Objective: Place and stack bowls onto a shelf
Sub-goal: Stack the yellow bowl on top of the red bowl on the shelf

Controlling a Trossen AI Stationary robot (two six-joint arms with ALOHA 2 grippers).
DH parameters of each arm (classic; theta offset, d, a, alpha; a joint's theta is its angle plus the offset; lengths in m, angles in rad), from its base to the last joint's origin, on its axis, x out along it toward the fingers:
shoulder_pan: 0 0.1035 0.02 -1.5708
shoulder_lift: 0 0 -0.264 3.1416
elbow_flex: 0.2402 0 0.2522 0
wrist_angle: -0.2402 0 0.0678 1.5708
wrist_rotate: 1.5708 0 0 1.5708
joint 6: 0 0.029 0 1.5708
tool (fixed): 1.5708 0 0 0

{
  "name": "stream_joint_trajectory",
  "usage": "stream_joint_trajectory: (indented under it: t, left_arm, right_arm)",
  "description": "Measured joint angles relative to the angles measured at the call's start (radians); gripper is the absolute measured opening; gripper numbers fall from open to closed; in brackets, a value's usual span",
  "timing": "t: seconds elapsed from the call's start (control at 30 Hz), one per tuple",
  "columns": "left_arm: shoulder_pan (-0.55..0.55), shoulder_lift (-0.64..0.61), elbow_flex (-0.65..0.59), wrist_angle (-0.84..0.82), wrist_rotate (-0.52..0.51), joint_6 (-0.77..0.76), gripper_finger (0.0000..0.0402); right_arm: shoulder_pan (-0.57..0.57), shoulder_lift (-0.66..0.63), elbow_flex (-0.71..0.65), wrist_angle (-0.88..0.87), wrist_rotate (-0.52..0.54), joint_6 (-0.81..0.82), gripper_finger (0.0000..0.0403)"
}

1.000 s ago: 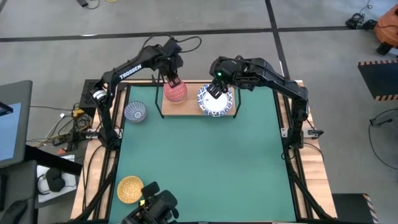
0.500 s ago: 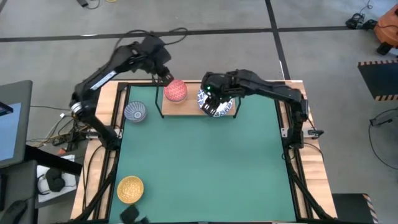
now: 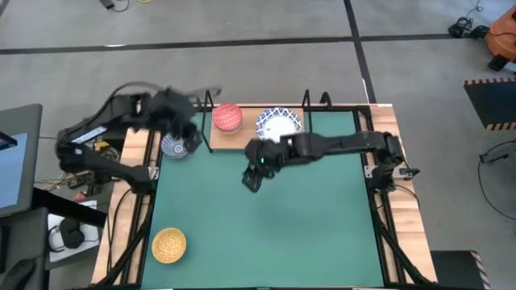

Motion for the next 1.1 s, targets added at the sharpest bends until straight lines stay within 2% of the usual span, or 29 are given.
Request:
stream_joint_trajectory:
  t: [0.13,0.33,0.4,0.53,0.63,0.73,0.83,1.1]
  left_arm:
    - [-0.22,-0.103,-0.151,0.01,0.015,-0.214,0.0122]
    - [-0.546,-0.195,-0.42,0.08,0.194,-0.411,0.0122]
    - [-0.638,-0.202,-0.499,0.119,0.223,-0.435,0.0122]
    - [-0.788,-0.191,-0.636,0.196,0.254,-0.413,0.0122]
    - [-0.86,-0.172,-0.716,0.26,0.272,-0.382,0.0122]
    - [-0.906,-0.156,-0.773,0.284,0.278,-0.394,0.0122]
    - [-0.935,-0.137,-0.824,0.302,0.263,-0.419,0.0122]
    - [-0.968,-0.082,-0.954,0.563,0.35,-0.409,0.0122]
  right_arm:
    - [0.075,0.001,-0.079,0.196,0.001,0.073,0.0223]
    - [0.158,0.001,-0.216,0.548,0.007,0.188,0.0223]
    - [0.179,0.001,-0.244,0.595,0.042,0.221,0.0223]
    - [0.21,0.001,-0.264,0.569,0.162,0.26,0.0223]
    - [0.218,0.001,-0.275,0.545,0.225,0.343,0.0223]
    - [0.22,0.034,-0.274,0.54,0.245,0.452,0.0223]
    - [0.234,0.059,-0.278,0.53,0.28,0.488,0.0223]
    - [0.287,0.102,-0.277,0.509,0.311,0.6,0.0223]
